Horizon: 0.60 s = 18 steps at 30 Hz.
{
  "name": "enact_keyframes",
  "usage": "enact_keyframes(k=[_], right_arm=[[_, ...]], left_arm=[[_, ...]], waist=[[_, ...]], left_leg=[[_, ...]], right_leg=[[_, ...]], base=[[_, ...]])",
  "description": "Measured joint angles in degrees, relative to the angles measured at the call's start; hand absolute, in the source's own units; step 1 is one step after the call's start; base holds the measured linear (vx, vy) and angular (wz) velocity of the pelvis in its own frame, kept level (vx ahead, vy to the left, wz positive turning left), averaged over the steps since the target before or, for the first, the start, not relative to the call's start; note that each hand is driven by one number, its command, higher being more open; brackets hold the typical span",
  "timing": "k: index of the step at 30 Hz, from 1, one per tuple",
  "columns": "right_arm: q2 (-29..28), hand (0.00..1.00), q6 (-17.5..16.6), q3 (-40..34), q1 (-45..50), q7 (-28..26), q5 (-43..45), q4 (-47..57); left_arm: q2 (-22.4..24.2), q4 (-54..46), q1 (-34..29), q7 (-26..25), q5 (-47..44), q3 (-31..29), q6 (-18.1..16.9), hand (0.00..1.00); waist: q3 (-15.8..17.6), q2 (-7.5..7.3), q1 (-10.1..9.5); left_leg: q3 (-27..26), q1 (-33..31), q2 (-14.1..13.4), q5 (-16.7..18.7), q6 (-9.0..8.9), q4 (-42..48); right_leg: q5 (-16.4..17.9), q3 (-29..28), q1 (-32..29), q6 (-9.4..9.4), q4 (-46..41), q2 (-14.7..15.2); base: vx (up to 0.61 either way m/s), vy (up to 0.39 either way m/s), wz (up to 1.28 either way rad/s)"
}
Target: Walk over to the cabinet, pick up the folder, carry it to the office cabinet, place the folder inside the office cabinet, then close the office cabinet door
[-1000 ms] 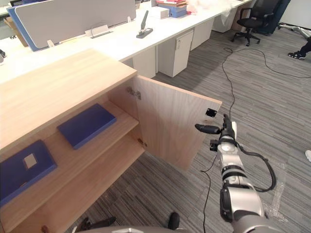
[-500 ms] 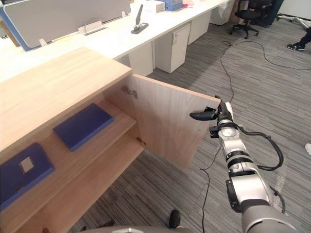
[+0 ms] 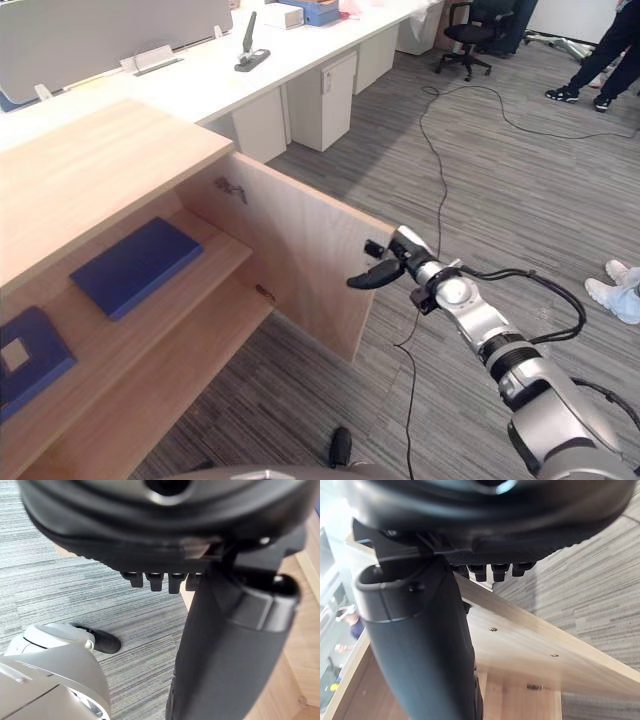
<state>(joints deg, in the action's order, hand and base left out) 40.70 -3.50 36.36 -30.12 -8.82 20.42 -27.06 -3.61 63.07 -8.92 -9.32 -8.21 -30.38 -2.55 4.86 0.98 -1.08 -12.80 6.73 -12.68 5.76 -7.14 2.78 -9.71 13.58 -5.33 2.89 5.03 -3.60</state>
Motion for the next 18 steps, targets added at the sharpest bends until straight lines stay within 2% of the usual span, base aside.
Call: enact_keyframes(k=[4, 6, 9, 14, 18], right_arm=[[0.84, 1.00, 0.00, 5.80, 2.53, -3.50, 0.00, 12.22], [-0.72, 1.00, 0.00, 8.75, 2.82, -4.82, 0.02, 17.24], [-1.53, 1.00, -0.24, 11.14, 2.71, -6.81, 0.10, 22.57], [-2.27, 1.00, -6.06, 16.20, 0.75, -13.29, 5.08, 35.87], [-2.38, 1.00, -7.85, 16.08, -0.19, -13.72, 8.23, 37.61]], left_arm=[[-0.36, 2.54, 1.80, -0.38, 0.21, -2.70, 0.06, 1.00], [-0.49, 3.59, 3.24, -0.46, 1.82, -4.95, 0.10, 1.00], [-0.51, 4.79, 4.01, -0.56, 2.21, -6.10, 0.19, 1.00], [-2.34, 7.32, 4.32, -0.73, 4.46, -12.01, 0.68, 1.00], [-4.96, 8.45, 4.98, -0.76, 6.30, -16.58, 0.81, 1.00]], waist=[[-0.96, -1.13, -0.12], [-1.74, -2.46, -0.92], [-2.44, -3.47, -1.90], [-3.77, -5.46, -2.23], [-4.71, -6.84, -3.42]], left_leg=[[-0.43, -1.07, -1.05, -0.08, 0.14, 1.22], [-0.43, -2.03, -1.50, -0.12, 0.22, 1.54], [-0.39, -2.09, -1.67, 0.02, 0.50, 1.51], [-0.08, -2.46, -1.50, 0.10, 0.43, 1.53], [0.48, -2.69, -0.92, 0.14, 0.34, 1.47]], right_leg=[[0.03, -0.12, -0.62, 0.51, -0.07, -0.93], [-0.03, -0.10, -1.59, 0.49, -0.10, -1.41], [-0.10, -0.05, -1.65, 0.53, -0.10, -1.62], [-0.51, 0.18, -1.70, 0.96, -0.12, -1.32], [-0.87, 0.40, -1.68, 1.22, -0.13, -0.66]], base=[[0.01, -0.052, -0.06], [0.01, -0.061, -0.03], [0.01, -0.015, 0.01], [0.05, 0.039, 0.05], [0.04, 0.053, 0.06]])
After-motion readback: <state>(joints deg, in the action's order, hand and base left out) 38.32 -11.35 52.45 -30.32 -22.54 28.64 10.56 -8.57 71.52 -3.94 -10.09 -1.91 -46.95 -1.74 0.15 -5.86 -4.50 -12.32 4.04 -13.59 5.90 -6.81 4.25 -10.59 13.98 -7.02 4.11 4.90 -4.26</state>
